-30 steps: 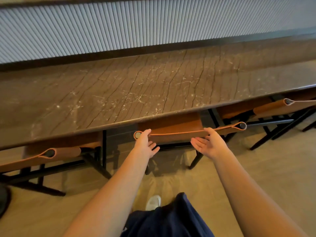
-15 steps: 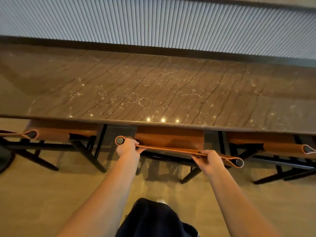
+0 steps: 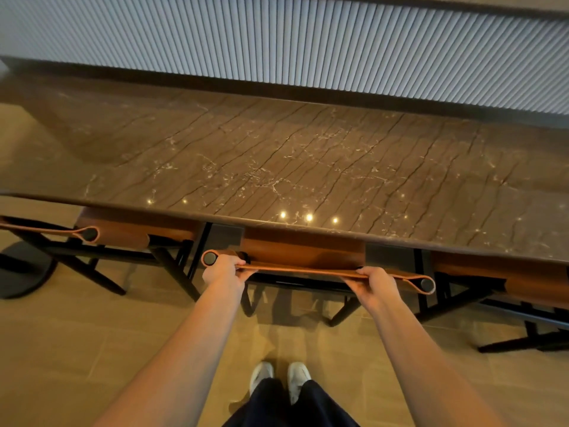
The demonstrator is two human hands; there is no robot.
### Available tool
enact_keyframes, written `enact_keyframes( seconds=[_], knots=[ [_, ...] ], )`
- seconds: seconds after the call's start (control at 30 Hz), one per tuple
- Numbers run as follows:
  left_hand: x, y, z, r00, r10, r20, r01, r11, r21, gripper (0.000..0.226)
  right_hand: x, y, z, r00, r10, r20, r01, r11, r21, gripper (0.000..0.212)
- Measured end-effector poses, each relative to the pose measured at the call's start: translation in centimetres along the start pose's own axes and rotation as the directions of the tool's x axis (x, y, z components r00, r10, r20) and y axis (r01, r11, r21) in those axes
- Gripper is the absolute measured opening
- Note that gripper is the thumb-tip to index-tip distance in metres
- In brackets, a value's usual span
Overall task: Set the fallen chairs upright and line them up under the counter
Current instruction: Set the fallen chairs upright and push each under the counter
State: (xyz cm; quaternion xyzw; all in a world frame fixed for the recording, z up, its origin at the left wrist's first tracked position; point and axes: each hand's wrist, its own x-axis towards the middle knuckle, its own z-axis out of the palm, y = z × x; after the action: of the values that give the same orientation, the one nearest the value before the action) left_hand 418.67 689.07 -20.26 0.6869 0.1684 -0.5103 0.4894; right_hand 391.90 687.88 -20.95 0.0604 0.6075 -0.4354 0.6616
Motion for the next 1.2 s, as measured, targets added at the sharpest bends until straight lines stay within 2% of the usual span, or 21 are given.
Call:
enact_keyframes(
  seconds=[0.2,0.33,0.43,0.6,0.77,0.83,0.97,1.2],
  knots=[
    [1.5,2.6,0.2,1.0,-0.007,-0.019,0.007,1.0,0.026,0.024,0.7,0.4,2.6,0.999,0.019,0.029,-0.019,1.0,-0.004,0.029],
    [2.4,3.6,0.3,0.999,-0.032,-0.016,0.033,0.998,0.054,0.037,1.1,0.9,3.4,1.0,-0.007,0.006,0.007,1.0,0.014,0.042],
    [2.6,3.7,0.2,0.999,-0.04,-0.009,0.04,0.997,0.073,0.04,1.1,0.8,3.4,1.0,0.005,0.012,-0.005,1.0,-0.01,0.038],
    [2.7,3.7,-0.1,0.999,-0.029,0.025,0.027,0.996,0.088,0.027,0.9,0.7,3.4,1.0,0.013,0.014,-0.012,0.999,-0.034,0.037],
    [2.4,3.8,-0.3,0.997,-0.043,0.063,0.037,0.994,0.102,0.024,0.6,0.6,3.2,0.999,0.024,0.035,-0.022,0.998,-0.059,0.031],
    [2.1,3.9,-0.4,0.997,-0.046,0.066,0.039,0.993,0.116,0.022,0.3,0.6,3.2,0.999,0.024,0.027,-0.022,0.998,-0.066,0.034],
    [1.7,3.6,-0.4,0.997,-0.033,0.064,0.027,0.995,0.098,0.027,-0.3,0.6,3.2,0.999,0.044,0.023,-0.043,0.998,-0.043,0.04],
    [1.8,3.5,-1.5,0.998,-0.022,0.057,0.018,0.997,0.078,0.032,-0.5,1.2,3.5,0.999,0.042,0.021,-0.041,0.998,-0.037,0.037]
  ],
)
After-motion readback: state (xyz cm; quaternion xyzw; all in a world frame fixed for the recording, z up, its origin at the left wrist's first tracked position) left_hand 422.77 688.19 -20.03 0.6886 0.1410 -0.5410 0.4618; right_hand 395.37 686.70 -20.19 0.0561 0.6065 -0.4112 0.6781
